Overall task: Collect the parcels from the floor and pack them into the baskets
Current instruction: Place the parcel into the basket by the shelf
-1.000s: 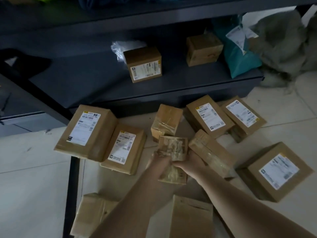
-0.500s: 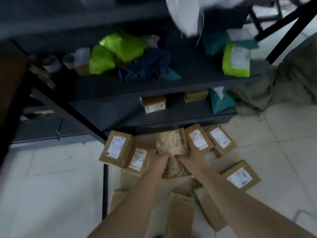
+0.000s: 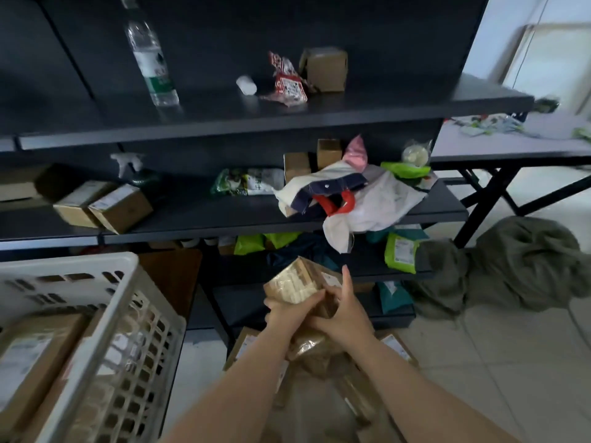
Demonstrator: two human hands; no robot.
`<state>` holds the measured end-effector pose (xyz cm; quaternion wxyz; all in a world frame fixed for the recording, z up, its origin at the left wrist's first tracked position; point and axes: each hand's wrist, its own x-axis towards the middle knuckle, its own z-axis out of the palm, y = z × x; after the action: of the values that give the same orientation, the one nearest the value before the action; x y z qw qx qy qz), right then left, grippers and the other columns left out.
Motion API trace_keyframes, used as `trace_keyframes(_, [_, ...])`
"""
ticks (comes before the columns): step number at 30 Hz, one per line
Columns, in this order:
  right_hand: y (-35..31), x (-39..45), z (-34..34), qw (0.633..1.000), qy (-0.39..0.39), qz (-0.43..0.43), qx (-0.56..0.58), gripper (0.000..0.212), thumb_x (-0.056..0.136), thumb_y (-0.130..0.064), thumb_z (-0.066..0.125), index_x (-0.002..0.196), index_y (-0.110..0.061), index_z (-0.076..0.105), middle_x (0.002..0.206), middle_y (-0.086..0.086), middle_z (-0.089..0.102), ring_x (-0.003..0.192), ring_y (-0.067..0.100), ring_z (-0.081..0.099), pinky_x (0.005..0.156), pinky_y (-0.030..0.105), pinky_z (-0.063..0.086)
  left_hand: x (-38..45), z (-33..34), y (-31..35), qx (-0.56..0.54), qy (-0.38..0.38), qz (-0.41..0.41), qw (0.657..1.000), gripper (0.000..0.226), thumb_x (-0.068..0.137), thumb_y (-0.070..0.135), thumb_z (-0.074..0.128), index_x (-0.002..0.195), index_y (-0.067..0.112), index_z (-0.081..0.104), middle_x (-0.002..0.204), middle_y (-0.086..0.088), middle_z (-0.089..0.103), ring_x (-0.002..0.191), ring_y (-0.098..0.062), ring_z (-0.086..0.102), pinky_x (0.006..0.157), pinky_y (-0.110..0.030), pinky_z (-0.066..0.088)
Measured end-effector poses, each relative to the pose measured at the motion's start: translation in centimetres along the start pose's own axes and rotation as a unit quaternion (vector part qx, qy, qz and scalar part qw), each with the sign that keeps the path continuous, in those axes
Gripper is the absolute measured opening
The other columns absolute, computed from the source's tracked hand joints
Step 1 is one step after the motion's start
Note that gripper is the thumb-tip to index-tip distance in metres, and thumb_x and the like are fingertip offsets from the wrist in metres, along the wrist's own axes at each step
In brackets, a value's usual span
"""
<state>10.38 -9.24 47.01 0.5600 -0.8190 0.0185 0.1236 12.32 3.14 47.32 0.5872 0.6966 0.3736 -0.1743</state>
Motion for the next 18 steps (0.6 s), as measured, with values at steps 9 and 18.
trace_keyframes(9, [-5.0, -4.3, 0.0, 0.996, -0.083, -0.023, 0.028, 0.097, 0.079, -0.032, 0.070, 0.147, -0.039, 0.002, 0.145, -0.021, 0.036, 0.132, 0.008, 0.034, 0.100, 0.026, 0.032, -6.2, -4.0, 0.5, -0.100, 0.003, 0.012, 0.995, 0.114, 0.059, 0.050, 0.079, 0.142, 0.008, 0.014, 0.095, -0.008, 0.043, 0.096, -0.029, 0.050, 0.081, -0.040, 0.045])
trace_keyframes(18, [-9.9, -4.2, -3.9, 0.973, 0.140, -0.093, -0.159, 0.064, 0.079, -0.043, 0.065, 0.135, -0.022, 0.041, 0.132, -0.001, 0.050, 0.124, 0.021, 0.047, 0.105, 0.041, 0.037, -8.6, -8.3, 3.9, -0.101, -0.056, 0.189, 0.975, 0.078, 0.077, 0.050, 0.064, 0.141, 0.023, 0.028, 0.128, -0.008, 0.053, 0.105, -0.027, 0.054, 0.087, -0.040, 0.047])
